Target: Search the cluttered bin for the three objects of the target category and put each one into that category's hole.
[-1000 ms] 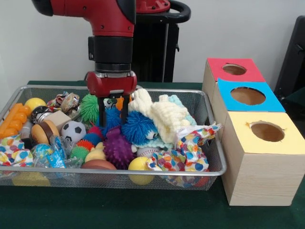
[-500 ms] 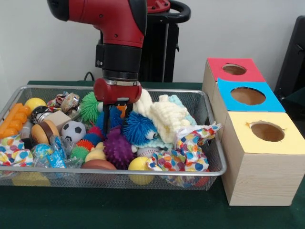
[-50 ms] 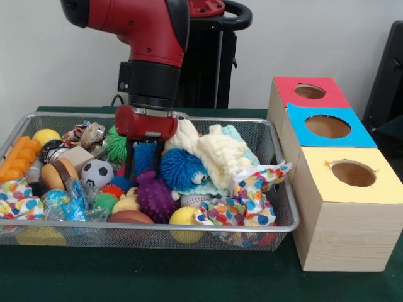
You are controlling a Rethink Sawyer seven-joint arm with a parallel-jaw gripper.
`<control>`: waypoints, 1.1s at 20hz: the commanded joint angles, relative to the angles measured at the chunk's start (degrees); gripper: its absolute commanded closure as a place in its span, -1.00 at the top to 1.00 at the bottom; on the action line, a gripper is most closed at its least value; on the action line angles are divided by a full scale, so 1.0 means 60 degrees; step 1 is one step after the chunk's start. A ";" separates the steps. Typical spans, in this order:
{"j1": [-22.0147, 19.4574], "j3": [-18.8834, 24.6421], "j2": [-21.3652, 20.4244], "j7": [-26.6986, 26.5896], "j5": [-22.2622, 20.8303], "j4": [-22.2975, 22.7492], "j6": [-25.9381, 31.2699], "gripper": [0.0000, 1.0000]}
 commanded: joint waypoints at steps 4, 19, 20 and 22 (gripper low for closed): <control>-0.0417 -0.0185 0.0376 0.0562 -0.0676 -0.1098 0.0292 1.00; 0.0295 -0.0698 0.1142 0.1804 0.0434 -0.0791 -0.0568 1.00; 0.0259 -0.0671 0.1133 0.1789 0.0414 -0.0730 -0.0606 1.00; 0.0205 -0.0683 0.1121 0.1777 0.0391 -0.0599 -0.0799 1.00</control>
